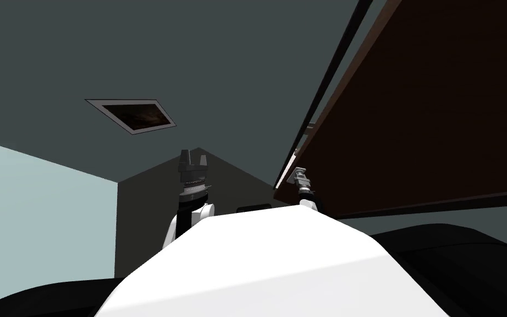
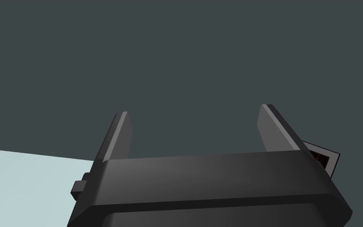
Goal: Pull the door open
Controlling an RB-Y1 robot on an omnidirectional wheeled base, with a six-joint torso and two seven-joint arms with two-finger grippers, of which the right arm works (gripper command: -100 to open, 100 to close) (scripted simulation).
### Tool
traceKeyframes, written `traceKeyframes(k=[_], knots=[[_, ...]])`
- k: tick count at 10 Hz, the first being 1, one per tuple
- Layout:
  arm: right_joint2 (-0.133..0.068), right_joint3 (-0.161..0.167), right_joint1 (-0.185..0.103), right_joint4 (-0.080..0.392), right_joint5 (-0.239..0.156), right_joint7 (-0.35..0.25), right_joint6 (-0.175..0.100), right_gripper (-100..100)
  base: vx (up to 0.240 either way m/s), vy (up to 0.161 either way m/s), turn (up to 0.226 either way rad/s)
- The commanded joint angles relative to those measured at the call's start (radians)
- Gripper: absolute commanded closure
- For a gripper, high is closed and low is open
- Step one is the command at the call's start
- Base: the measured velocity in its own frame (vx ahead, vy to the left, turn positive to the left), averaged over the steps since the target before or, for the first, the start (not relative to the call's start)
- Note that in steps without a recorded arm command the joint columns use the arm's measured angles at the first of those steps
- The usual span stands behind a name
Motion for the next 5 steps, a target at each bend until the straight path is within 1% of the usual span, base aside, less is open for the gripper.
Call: traceKeyframes(k=[1,2,4,5], knots=[[-0.009,0.013,0.001,0.0,0.01,-0.015,0.0,100,-0.244,-0.004,0.105],[-0.018,0.023,0.0,-0.002,0.018,-0.028,-0.001,100,-0.219,-0.026,0.127],[-0.034,0.04,-0.001,-0.004,0.032,-0.049,-0.003,100,-0.27,-0.013,0.118],[-0.042,0.049,-0.002,-0.005,0.04,-0.06,-0.004,100,-0.213,-0.02,0.115]])
